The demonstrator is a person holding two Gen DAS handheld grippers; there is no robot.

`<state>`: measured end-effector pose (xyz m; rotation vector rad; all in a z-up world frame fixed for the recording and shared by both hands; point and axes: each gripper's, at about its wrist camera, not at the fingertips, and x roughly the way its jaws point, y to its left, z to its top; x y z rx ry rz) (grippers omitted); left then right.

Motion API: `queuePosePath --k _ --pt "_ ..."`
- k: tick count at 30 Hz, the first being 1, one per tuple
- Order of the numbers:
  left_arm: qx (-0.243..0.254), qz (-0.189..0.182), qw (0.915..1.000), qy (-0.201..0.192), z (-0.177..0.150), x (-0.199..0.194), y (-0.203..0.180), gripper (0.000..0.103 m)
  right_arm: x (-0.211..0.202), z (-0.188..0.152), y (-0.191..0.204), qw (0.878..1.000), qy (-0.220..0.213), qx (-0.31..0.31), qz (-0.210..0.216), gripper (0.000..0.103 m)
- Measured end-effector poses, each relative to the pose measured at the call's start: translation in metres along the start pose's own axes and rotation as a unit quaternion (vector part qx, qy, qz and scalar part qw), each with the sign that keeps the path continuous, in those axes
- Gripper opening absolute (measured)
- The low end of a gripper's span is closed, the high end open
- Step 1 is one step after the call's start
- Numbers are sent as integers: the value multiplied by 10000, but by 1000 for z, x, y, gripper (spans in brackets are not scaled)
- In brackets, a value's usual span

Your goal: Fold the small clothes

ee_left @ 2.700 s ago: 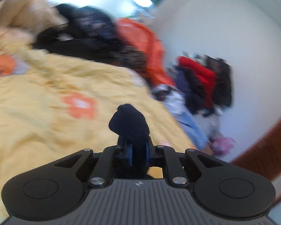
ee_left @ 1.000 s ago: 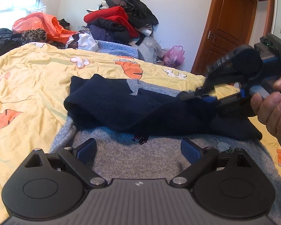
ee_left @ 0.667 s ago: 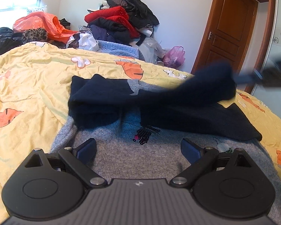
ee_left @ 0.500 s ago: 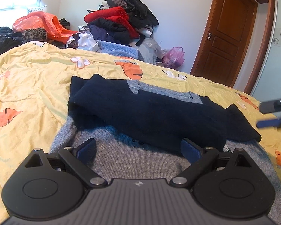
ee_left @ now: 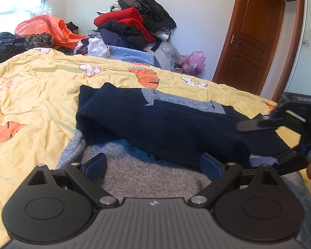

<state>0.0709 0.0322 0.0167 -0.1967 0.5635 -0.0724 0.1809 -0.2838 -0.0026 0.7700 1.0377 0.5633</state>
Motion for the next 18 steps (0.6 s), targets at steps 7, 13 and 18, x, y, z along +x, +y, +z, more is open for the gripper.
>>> queuePosePath --k 7,13,18 --pt "-59 -44 10000 1 0 0 2 97 6 -4 29 9959 182 -832 -299 22" --pt "-73 -57 10000 10 0 -1 3 97 -38 43 51 9902 -526 -1294 -6 22" --pt "-103 -75 9999 7 0 -1 4 97 -68 82 35 9861 -676 -1426 -526 22"
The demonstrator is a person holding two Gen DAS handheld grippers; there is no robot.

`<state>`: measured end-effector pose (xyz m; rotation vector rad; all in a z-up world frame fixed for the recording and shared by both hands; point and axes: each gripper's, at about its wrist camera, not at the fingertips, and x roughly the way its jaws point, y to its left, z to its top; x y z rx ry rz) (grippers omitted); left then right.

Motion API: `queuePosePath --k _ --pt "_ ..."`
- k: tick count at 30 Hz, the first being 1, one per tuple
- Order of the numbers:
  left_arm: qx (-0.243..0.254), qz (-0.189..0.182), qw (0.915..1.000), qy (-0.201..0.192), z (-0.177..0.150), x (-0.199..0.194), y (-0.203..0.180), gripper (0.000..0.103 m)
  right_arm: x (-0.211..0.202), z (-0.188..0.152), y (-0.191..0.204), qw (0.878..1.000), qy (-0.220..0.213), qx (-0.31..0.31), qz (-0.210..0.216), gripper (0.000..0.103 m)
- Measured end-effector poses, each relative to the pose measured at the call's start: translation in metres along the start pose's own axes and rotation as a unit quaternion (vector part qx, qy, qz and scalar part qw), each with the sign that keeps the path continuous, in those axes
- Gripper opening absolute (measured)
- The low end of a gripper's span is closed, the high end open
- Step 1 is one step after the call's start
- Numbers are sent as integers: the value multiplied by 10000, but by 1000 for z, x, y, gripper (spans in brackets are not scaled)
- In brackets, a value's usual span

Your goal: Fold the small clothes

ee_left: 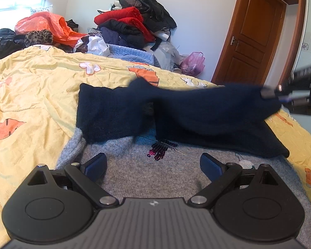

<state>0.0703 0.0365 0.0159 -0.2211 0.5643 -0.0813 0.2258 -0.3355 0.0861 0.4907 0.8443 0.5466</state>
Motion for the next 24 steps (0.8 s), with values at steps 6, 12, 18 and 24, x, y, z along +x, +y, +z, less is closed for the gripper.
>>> queuePosePath --k 6,12,18,24 --pt "1 3 10000 9 0 0 -1 97 6 -6 -60 9959 140 344 -820 22" --pt "2 11 10000 33 0 1 -1 97 6 -10 -68 9960 10 342 -828 20" --pt "-32 -5 10000 53 -1 2 0 97 1 1 -96 9915 -57 602 -1154 16" --pt "-10 21 10000 78 0 3 0 97 -1 -9 -98 9895 -296 857 -1122 37"
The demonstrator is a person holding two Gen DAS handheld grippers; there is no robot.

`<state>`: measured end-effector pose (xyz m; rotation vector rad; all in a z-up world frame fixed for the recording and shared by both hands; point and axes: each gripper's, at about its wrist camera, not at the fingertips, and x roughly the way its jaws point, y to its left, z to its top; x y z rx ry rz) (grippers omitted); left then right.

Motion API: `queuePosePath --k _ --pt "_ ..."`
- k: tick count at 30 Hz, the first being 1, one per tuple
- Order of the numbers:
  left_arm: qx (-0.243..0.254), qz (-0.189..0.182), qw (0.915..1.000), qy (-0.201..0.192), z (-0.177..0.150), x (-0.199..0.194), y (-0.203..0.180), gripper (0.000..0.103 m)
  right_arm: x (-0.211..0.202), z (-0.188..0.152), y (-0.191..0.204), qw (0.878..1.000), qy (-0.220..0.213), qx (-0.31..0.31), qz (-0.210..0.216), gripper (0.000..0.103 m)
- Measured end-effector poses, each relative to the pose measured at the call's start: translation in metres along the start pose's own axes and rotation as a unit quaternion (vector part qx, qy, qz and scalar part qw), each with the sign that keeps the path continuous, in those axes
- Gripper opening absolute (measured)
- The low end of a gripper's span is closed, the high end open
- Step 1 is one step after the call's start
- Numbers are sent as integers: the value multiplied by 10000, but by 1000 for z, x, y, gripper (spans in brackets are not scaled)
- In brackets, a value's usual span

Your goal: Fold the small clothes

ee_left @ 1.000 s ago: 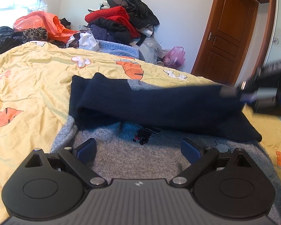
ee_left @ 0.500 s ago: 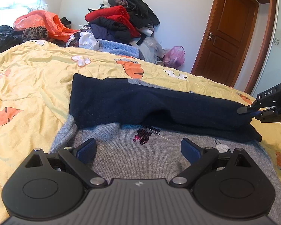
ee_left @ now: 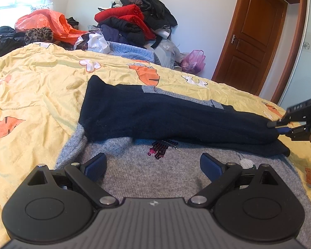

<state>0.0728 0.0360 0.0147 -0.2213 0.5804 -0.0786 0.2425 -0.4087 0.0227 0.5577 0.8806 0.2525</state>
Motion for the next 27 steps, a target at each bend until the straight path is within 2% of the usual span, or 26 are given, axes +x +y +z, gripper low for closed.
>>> queuePosePath --k 2,4,6,8,10,13,14,15,16,17,19,23,27 --pt "100 107 9999 -60 1 -4 -4 97 -9 -2 7 9990 -352 -62 -280 50" --pt "435 91 9983 -378 6 -14 -16 97 -21 -8 25 9947 -820 -445 -427 50" --pt "828 22 9930 -837 20 -20 -32 97 -29 -16 46 9897 -1142 -813 -296 51" --pt "1154 81 9881 -1016 39 -6 -46 101 -24 -25 66 9875 -1168 -1056 -62 55" --pt "1339 225 9882 -707 58 28 -54 103 -4 -34 85 9863 -965 -1340 -19 58" --pt "1341 606 9891 -95 72 84 -52 103 35 -48 97 9829 -724 -1625 -470 59" --pt "1323 754 9883 77 72 97 -48 103 45 -52 96 9809 -738 -1681 -637 59" --pt "1284 857 9877 235 71 108 -44 103 49 -58 95 9759 -930 -1832 -740 59" --pt "1233 891 9874 431 68 116 -38 103 50 -64 94 9695 -1092 -2034 -820 59" --pt "1081 771 9896 547 65 120 -30 103 51 -68 93 9656 -1148 -2171 -858 59" --pt "741 579 9936 620 66 119 -16 103 52 -77 90 9573 -1287 -2439 -871 59" --pt "920 535 9921 660 68 126 -16 103 56 -71 87 9571 -1284 -2432 -910 59" --pt "1167 489 9894 709 71 124 -15 103 48 -80 99 9488 -1296 -2568 -1302 60"
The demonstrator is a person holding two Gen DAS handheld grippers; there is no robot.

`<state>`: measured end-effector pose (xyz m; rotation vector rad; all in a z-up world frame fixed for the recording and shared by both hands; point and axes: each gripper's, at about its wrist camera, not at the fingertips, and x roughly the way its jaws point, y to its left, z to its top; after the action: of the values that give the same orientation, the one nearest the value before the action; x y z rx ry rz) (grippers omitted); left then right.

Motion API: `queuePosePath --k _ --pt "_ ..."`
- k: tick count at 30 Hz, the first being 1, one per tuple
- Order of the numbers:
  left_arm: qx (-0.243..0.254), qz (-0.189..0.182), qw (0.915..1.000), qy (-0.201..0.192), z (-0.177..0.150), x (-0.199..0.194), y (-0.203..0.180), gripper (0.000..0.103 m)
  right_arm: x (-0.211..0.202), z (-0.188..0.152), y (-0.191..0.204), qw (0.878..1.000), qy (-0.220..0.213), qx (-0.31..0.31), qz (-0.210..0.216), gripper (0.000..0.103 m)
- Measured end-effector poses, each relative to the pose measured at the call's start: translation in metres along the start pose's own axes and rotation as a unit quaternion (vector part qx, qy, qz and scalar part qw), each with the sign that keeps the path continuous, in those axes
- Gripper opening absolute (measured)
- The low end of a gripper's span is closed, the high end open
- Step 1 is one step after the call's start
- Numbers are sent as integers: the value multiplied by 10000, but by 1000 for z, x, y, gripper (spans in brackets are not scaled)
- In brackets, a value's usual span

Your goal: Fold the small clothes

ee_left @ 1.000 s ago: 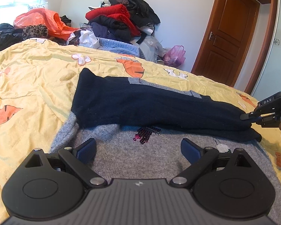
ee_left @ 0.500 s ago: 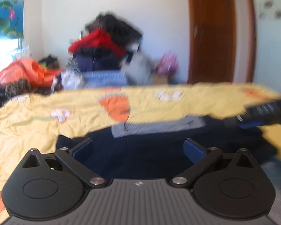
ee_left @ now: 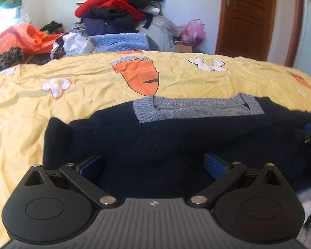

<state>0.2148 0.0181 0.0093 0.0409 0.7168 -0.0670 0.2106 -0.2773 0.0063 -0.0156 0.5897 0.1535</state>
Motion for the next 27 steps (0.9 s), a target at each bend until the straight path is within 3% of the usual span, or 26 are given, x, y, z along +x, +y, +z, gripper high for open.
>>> queuePosePath --k 2,4,5,7,10,12,14,17,18,23,27 --pt "6 161 9999 -12 -1 -14 0 103 -27 -6 -1 9991 -110 341 230 62" --pt "76 11 9999 -143 -9 -34 -1 103 -48 -16 -2 9975 -179 486 489 69" --pt "136 -19 9998 -151 -14 -39 -3 103 -52 -22 0 9977 -110 483 466 74" --pt "220 133 9997 0 -23 -40 -7 103 -47 -34 4 9982 230 408 372 74" --pt "-128 331 9994 38 -32 -50 -5 103 -47 -44 19 9998 196 3 84 74" --pt "-352 426 9985 60 -37 -64 -7 103 -52 -42 25 9996 273 60 32 76" --pt "-517 260 9983 62 -48 -79 -9 103 -57 -45 30 9994 323 82 83 81" --pt "-243 294 9991 210 -70 -82 -20 103 -64 -60 36 9992 360 27 146 92" --pt "-207 304 9993 69 -76 -85 -21 103 -67 -63 37 9994 333 -20 137 92" --pt "-263 271 9992 94 -73 -81 -18 103 -77 -63 35 9988 450 140 120 93" --pt "-285 260 9992 77 -75 -81 -18 103 -89 -79 40 9990 441 -14 82 100"
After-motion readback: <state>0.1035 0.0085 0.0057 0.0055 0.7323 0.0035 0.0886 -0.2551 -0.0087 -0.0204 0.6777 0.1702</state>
